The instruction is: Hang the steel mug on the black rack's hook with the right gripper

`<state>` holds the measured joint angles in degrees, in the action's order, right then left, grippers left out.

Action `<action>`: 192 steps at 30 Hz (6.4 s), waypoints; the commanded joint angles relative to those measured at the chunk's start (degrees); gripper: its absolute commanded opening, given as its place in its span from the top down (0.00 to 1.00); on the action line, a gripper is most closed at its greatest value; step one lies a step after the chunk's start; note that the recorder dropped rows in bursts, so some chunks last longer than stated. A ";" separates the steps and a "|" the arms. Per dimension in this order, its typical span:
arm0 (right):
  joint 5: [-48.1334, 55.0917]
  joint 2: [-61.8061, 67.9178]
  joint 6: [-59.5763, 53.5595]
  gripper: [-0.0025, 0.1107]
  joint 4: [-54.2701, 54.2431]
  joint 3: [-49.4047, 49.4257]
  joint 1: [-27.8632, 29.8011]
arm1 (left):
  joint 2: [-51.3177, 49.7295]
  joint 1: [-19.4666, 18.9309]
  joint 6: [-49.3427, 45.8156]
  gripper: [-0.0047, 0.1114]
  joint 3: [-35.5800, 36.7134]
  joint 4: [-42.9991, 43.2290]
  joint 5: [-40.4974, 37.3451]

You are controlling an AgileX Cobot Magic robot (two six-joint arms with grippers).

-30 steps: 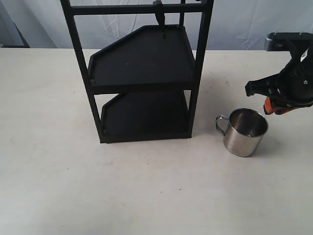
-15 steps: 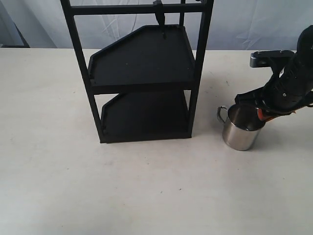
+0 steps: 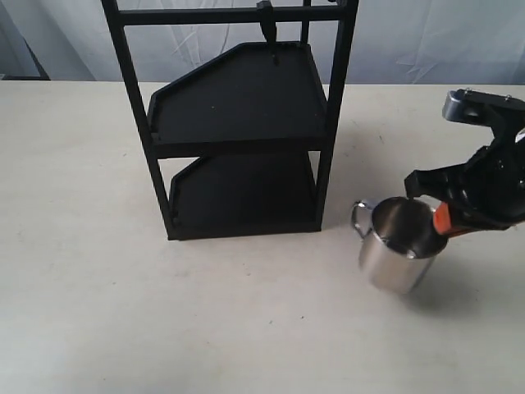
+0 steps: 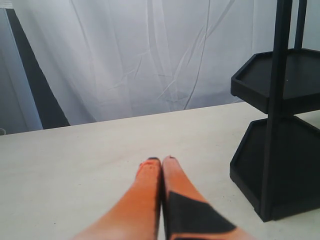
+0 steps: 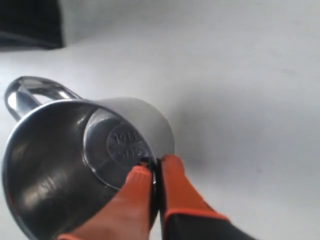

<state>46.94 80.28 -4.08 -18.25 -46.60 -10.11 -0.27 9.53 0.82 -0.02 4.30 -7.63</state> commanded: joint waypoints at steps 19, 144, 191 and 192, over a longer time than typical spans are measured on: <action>-4.01 -5.87 -51.49 0.99 -71.11 6.28 -3.70 | 0.27 0.27 0.14 0.95 0.02 -0.19 0.30; -38.85 -65.23 -38.39 0.97 -48.19 36.17 3.70 | 0.27 0.27 0.14 0.95 0.02 -0.19 0.30; -42.30 -80.28 -39.04 0.97 -46.68 46.60 7.29 | 0.27 0.27 0.14 0.95 0.02 -0.19 0.30; -42.30 -80.28 -39.04 0.97 -46.68 46.60 7.29 | 0.27 0.27 0.14 0.95 0.02 -0.19 0.30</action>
<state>4.65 0.39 -42.74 -65.02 -0.07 -3.11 -0.27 9.53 0.82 -0.02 4.30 -7.63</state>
